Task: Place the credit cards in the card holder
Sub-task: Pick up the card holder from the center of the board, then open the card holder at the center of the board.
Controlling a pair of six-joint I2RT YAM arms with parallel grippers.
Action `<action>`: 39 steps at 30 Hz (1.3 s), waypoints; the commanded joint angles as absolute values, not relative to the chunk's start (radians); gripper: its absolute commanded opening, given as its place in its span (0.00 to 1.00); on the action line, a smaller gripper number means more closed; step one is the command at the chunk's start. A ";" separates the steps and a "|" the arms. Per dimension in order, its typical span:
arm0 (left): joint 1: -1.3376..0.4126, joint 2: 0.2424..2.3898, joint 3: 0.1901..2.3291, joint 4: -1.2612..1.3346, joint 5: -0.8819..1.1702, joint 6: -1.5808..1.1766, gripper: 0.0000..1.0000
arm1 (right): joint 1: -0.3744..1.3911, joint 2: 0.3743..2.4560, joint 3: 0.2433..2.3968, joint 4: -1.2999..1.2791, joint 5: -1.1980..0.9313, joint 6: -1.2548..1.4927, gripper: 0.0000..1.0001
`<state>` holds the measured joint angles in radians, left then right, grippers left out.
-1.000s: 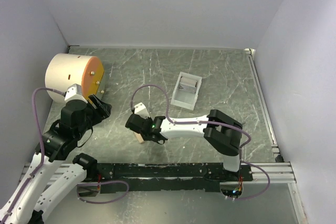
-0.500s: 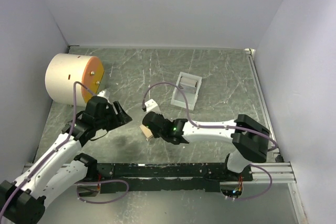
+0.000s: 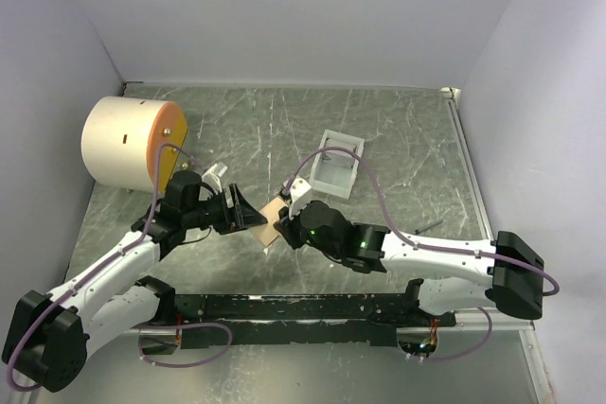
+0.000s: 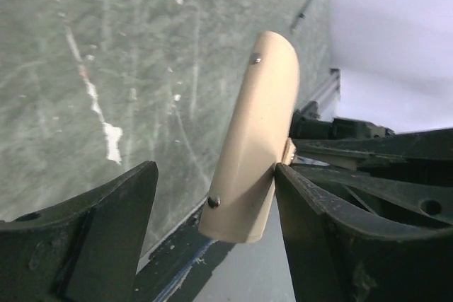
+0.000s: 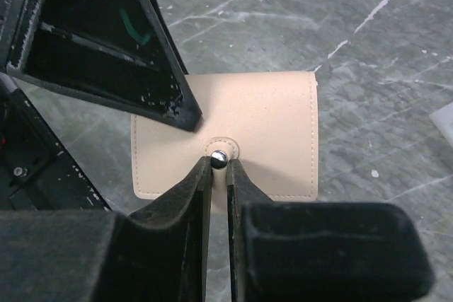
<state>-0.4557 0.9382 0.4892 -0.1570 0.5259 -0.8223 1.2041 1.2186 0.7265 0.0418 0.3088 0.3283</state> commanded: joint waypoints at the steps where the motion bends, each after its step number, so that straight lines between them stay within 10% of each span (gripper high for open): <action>1: -0.459 0.936 0.430 0.083 0.702 -0.905 0.76 | 1.202 1.188 0.707 0.124 0.264 0.318 0.00; 13: -0.460 0.939 0.422 0.077 0.709 -0.897 0.09 | 1.203 1.159 0.645 0.229 0.262 0.331 0.00; 27: -0.460 0.948 0.466 -0.065 0.592 -0.819 0.07 | 1.203 1.058 0.530 0.329 0.295 0.364 0.00; 39: -0.459 0.916 0.511 -0.101 0.486 -0.771 0.07 | 1.200 1.292 0.858 -0.218 0.438 0.998 0.53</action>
<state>-0.4557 0.9428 0.4774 -0.1051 0.5285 -0.7994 1.2034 1.2510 0.7414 -0.0219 0.3897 0.7368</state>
